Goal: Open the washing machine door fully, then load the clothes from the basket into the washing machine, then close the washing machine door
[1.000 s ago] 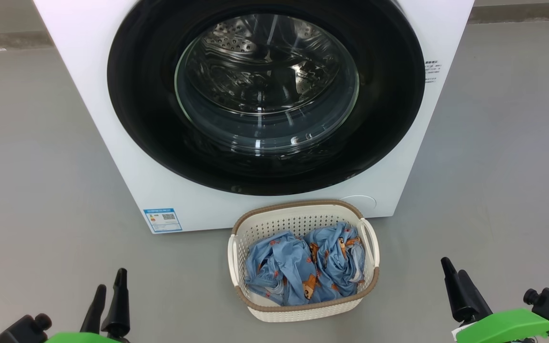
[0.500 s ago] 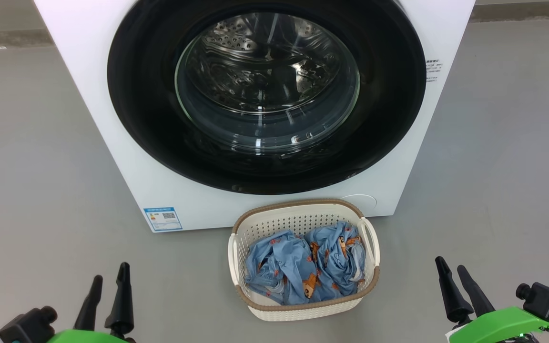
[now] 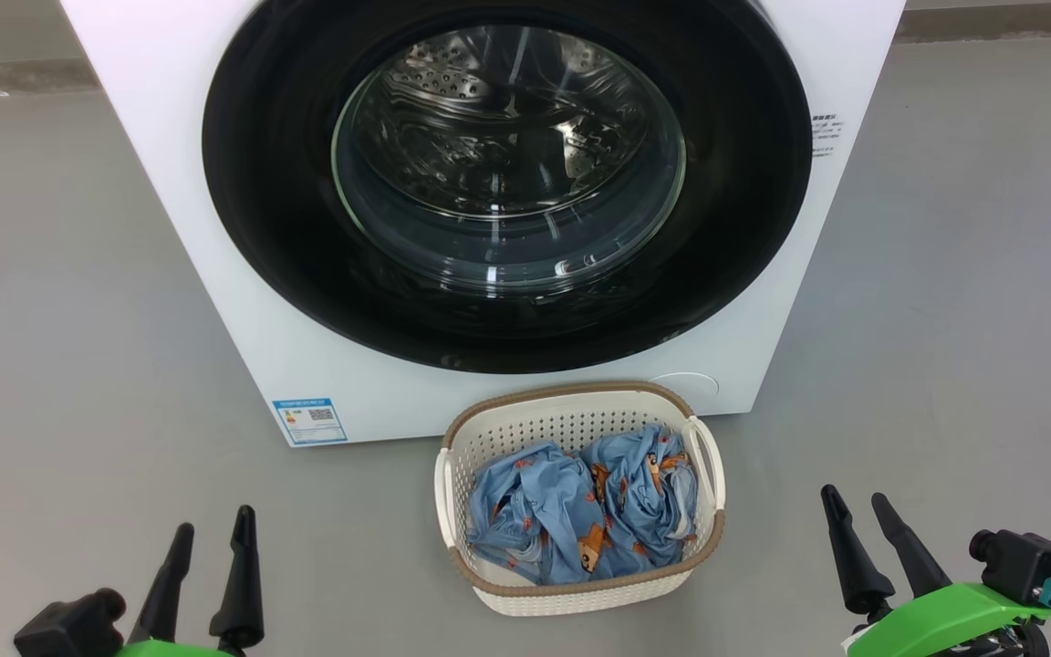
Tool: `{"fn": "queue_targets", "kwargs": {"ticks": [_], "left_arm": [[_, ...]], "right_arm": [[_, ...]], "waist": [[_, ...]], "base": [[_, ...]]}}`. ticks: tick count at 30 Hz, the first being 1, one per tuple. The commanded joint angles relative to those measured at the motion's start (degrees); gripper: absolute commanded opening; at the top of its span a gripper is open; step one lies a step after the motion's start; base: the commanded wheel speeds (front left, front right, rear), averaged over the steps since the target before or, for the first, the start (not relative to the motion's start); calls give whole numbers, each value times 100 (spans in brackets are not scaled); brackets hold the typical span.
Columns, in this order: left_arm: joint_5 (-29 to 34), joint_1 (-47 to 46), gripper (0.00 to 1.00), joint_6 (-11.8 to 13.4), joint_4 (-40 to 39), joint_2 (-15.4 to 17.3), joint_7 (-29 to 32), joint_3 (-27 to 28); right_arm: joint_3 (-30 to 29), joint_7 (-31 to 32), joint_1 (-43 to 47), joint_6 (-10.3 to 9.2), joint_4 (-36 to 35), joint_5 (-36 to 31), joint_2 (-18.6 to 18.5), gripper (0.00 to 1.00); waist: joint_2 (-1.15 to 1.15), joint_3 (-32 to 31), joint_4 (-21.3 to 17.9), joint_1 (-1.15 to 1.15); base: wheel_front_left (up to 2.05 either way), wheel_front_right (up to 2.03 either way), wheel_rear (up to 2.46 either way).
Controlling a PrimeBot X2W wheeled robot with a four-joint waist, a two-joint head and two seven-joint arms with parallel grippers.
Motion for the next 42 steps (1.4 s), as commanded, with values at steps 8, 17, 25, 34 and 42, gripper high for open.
{"fn": "queue_targets", "kwargs": {"ticks": [8,17,25,34,42], "left_arm": [[663,-97,100,-13,-263,134,-197,154],[1223,-94,100,-15,-322,178,-349,156],[1624,-74,100,-17,-307,192,-467,181],[1859,-90,100,-18,-167,175,-546,252],[1875,-115,100,-18,-61,160,-546,306]], "right_arm": [[172,-209,-228,7,-180,-630,-118,100],[232,-360,-235,8,-197,-1201,-133,100],[213,-476,-209,9,-202,-1628,-142,100],[-42,-554,-112,9,-232,-1948,-79,100],[-112,-554,-44,9,-271,-1984,-9,100]], "waist": [[0,-6,-31,0],[0,-6,-53,0],[0,-10,-73,0],[0,2,-83,0],[0,14,-103,0]], "base": [[0,0,0],[0,0,0],[0,0,0],[0,0,0],[0,0,0]]}}
